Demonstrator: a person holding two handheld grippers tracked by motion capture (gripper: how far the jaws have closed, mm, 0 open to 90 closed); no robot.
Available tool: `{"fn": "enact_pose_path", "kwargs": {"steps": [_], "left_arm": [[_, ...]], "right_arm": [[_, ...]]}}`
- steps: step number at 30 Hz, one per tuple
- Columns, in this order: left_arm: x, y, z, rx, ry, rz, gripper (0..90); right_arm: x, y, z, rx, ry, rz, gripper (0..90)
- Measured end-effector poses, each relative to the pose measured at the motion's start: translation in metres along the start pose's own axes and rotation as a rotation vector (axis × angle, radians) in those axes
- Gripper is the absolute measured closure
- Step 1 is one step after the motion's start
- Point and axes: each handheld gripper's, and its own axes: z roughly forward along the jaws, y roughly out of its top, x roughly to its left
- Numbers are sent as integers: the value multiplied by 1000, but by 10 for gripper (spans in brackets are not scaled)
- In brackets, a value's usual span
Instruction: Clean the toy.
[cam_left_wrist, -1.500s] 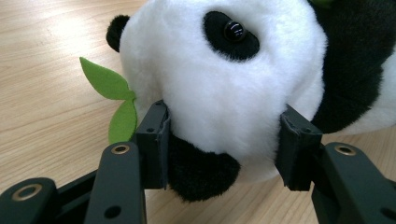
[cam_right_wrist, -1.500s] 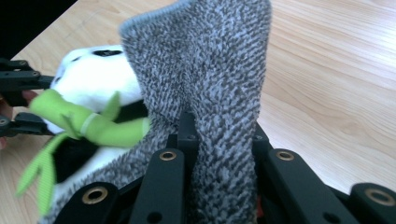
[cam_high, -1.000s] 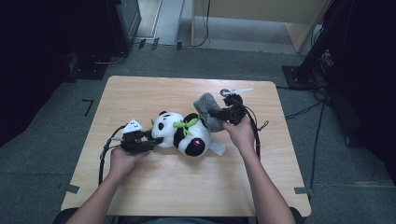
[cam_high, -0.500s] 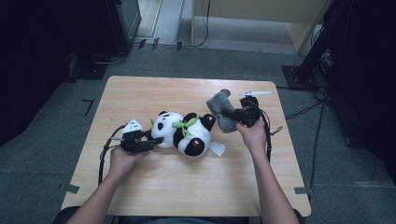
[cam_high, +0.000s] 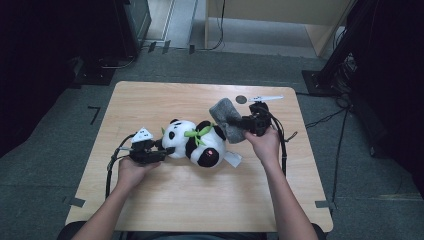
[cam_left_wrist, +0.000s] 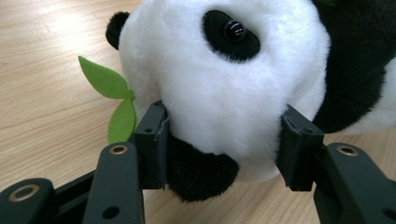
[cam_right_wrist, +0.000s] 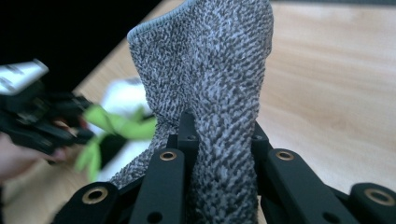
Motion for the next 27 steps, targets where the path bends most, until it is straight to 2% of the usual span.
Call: {"fn": "enact_pose_path", "kwargs": {"steps": [1, 3, 5, 7, 12, 18, 21, 23, 25, 27], "left_arm": [[0, 0, 0, 1, 2, 1, 453], [-1, 1, 0, 0, 3, -4, 453], [-1, 1, 0, -1, 4, -3, 453], [-1, 1, 1, -2, 3, -6, 453], [-1, 1, 1, -1, 3, -9, 452], [0, 0, 0, 0, 1, -5, 451], [0, 0, 0, -4, -1, 1, 450], [0, 0, 1, -5, -1, -1, 449], [0, 0, 1, -6, -1, -1, 448], [0, -1, 1, -7, 1, -2, 446]], "right_arm": [[-1, -2, 4, 22, -13, 0, 761], [-7, -9, 8, 3, -2, 16, 760], [-13, -12, 9, 3, -24, 22, 761], [-20, -16, 7, -1, -26, 46, 764], [-27, -24, 7, 8, -52, 50, 764], [-37, -28, 9, 60, -98, 60, 765], [-41, -27, 4, 44, -109, 74, 764], [-40, -24, -5, 2, -109, 74, 763], [-37, -21, -13, -40, -98, 67, 762], [-31, -16, -18, -56, -87, 60, 760]]}}
